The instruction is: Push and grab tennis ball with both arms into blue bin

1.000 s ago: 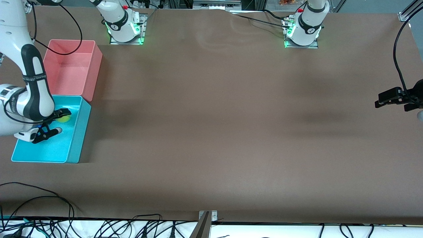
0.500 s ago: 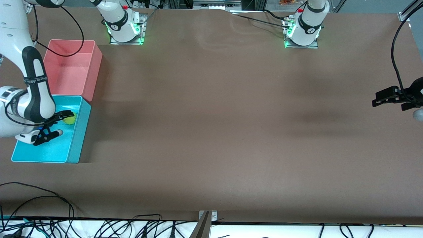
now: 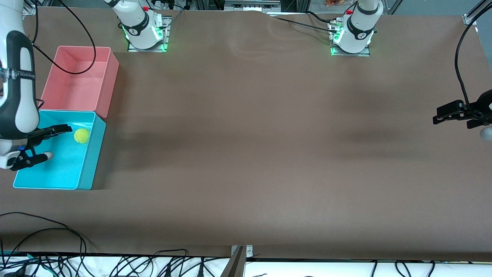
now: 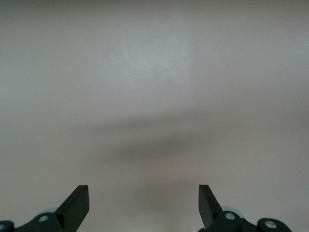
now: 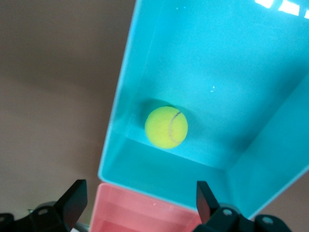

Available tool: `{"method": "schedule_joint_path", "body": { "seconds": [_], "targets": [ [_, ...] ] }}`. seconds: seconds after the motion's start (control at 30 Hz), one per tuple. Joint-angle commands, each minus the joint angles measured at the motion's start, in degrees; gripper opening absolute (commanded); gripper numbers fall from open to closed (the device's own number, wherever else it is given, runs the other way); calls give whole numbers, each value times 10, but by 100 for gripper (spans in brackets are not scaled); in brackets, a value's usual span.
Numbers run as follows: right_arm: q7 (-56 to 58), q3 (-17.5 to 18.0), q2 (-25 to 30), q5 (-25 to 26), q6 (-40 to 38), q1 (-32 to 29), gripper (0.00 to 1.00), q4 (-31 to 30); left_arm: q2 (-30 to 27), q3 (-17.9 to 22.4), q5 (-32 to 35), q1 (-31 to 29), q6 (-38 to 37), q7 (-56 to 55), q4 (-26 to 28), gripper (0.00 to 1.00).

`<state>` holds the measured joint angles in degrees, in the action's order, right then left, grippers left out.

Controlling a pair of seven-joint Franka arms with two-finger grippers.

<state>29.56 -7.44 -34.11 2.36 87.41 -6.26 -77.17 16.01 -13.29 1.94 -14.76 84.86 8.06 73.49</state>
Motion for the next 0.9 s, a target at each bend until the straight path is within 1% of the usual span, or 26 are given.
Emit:
{"method": "schedule_joint_path", "body": {
  "seconds": [0.0, 0.1, 0.2, 0.27, 0.37, 0.43, 0.57, 0.63, 0.7, 0.77, 0.87],
  "targets": [
    [-68, -6, -3, -1, -71, 38, 100, 72, -42, 57, -4, 60, 2, 3, 23, 100],
    [-102, -5, 17, 13, -87, 54, 100, 86, -65, 85, -11, 87, 4, 4, 49, 100],
    [-123, -5, 37, 17, -88, 70, 100, 87, -84, 98, -12, 105, 18, 4, 79, 100],
    [-138, -5, 44, 15, -88, 74, 100, 88, -107, 120, -26, 122, 35, 4, 108, 100],
    [-147, 1, 62, 10, -86, 74, 100, 91, -137, 164, -54, 149, 54, 5, 152, 100],
    [-157, 2, 78, 9, -84, 75, 100, 91, -144, 178, -69, 156, 62, 5, 162, 100],
    [-223, 13, 110, -2, -86, 77, 100, 88, -142, 175, -66, 159, 69, 3, 162, 100],
    [-267, 25, 119, -2, -88, 77, 100, 82, -141, 174, -63, 166, 71, 3, 162, 100],
    [-286, 33, 130, -3, -81, 77, 100, 70, -140, 173, -62, 169, 71, 3, 162, 100],
    [-287, 32, 147, -8, -66, 80, 100, 53, -138, 172, -57, 170, 70, 3, 162, 100],
    [-295, 31, 181, -6, -33, 97, 100, 10, -136, 168, -55, 170, 69, 3, 160, 100]
  ]
}}
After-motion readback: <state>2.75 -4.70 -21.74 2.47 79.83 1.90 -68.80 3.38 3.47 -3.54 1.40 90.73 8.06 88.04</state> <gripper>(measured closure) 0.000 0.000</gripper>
